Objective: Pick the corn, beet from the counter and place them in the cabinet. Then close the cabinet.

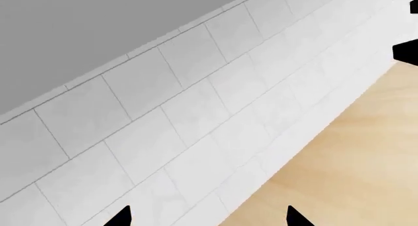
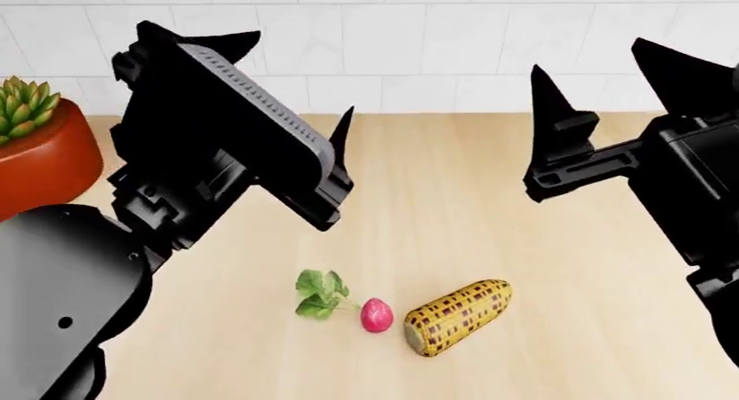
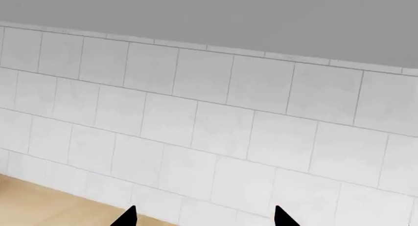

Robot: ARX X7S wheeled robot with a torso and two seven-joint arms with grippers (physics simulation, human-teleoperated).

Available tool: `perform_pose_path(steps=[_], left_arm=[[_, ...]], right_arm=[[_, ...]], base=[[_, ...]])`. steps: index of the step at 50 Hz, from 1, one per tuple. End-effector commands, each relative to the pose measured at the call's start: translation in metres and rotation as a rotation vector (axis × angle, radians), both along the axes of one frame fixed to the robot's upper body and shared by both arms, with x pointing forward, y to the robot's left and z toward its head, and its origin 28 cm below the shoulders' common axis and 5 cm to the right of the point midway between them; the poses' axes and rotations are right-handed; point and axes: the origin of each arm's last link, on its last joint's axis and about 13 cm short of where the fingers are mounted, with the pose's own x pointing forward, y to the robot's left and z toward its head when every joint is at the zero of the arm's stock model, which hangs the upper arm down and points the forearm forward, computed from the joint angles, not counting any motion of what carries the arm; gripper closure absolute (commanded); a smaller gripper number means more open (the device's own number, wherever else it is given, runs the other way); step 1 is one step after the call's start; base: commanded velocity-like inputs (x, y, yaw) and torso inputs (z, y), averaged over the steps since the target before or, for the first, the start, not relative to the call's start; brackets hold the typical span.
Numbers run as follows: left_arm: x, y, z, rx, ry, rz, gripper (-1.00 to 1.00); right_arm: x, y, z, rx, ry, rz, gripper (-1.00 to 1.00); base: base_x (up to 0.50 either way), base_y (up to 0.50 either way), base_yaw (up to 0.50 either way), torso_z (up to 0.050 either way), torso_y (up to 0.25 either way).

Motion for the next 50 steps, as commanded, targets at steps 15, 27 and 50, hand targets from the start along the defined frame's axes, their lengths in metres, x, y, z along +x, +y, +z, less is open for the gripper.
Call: perform_pose_path(steps=[15, 27, 50], left_arm=[[0.028, -0.002, 0.017, 0.424, 0.101, -0.328, -1.00], [0.026, 0.001, 0.036, 0.177, 0.050, -0.282, -1.00], [0.067, 0.007, 0.043, 0.632, 0.432, -0.693, -1.00]], right_arm=[[-0.014, -0.020, 0.022, -0.088, 0.024, -0.144, -1.00], [-0.011, -0.018, 0.017, -0.086, 0.042, -0.154, -1.00], [-0.008, -0.018, 0.015, -0.063, 0.047, -0.175, -1.00]], base=[[0.00, 0.00, 0.00, 0.000, 0.000], [0.00, 0.00, 0.00, 0.000, 0.000], [0.00, 0.00, 0.00, 0.000, 0.000]])
